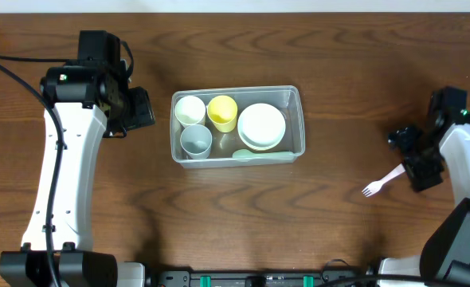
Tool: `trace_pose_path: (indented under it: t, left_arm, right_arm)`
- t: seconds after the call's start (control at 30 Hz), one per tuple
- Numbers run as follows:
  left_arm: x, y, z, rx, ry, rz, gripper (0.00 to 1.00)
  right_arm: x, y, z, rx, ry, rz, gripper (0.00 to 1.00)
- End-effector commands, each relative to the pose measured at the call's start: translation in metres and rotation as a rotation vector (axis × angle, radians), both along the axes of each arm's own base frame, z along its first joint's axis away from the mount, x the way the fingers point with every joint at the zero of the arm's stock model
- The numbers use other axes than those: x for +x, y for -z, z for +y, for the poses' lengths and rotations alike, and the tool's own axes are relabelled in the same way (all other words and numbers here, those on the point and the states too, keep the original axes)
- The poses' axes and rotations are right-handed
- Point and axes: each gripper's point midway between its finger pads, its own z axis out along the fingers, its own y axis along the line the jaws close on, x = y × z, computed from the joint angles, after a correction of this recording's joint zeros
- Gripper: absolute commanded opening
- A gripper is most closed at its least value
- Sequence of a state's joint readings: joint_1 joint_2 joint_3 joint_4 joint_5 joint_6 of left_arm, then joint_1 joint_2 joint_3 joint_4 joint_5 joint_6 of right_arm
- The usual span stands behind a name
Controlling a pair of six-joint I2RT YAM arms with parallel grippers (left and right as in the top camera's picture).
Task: Pack container
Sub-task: 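Move the right gripper to the pink fork and grasp it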
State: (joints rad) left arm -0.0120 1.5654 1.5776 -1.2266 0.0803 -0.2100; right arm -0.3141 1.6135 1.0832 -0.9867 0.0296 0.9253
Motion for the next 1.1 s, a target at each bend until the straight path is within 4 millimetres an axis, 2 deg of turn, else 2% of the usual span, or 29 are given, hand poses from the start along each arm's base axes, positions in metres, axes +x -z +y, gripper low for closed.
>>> trace_pose_path:
  t: [0.0, 0.33, 0.83, 1.07]
  left_arm:
    - [-0.002, 0.002, -0.001, -0.008, -0.003, 0.011, 0.59]
    - [-0.002, 0.002, -0.001, -0.008, -0.003, 0.014, 0.59]
    - [-0.006, 0.003, -0.001, -0.008, -0.003, 0.028, 0.59]
    - [-0.006, 0.003, -0.001, -0.008, -0.003, 0.028, 0.59]
  right_arm:
    - [-0.013, 0.019, 0.007, 0.028, 0.057, 0.027, 0.99]
    - [-0.027, 0.056, 0.013, 0.029, 0.064, 0.016, 0.97]
    - [-0.031, 0.068, 0.011, 0.008, 0.061, 0.006, 0.97]
    - [-0.039, 0.074, 0.013, 0.009, 0.045, 0.022, 0.91]
